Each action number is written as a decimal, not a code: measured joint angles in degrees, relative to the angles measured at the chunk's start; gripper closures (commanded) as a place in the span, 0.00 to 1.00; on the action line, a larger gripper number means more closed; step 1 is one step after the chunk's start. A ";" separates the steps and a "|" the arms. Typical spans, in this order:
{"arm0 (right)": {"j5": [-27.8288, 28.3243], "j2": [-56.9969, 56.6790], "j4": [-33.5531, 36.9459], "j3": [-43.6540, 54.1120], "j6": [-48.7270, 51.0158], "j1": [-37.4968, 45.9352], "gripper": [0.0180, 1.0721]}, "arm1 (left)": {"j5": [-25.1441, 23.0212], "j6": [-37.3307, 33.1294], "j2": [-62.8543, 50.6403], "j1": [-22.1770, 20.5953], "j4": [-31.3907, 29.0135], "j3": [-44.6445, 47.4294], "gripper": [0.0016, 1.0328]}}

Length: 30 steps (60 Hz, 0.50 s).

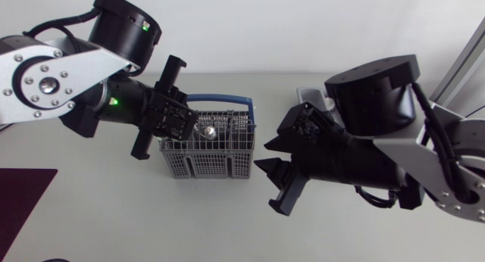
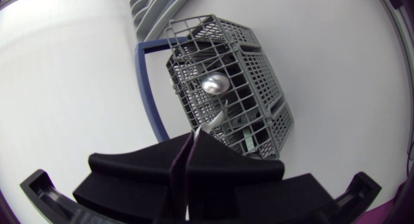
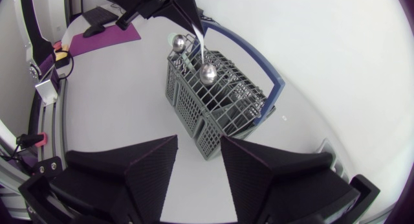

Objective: Unload the cutlery basket into the drawer organizer.

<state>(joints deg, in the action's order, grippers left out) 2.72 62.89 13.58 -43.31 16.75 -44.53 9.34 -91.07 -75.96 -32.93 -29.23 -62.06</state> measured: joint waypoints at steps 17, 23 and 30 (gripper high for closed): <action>-0.48 -2.95 1.66 1.55 -0.02 -0.04 0.51 | 1.09 -3.34 0.70 -0.52 8.37 6.88 0.97; -0.48 -2.93 1.62 1.55 -0.02 -0.04 0.51 | 1.27 -4.66 0.70 -0.52 10.78 8.13 0.97; -0.48 -2.36 1.44 1.55 -0.02 -0.04 0.51 | 1.51 -6.75 0.70 -0.48 14.64 9.16 0.97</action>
<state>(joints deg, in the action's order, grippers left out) 2.24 60.53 15.03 -41.76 16.73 -44.58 10.85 -97.82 -75.26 -33.41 -14.59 -52.90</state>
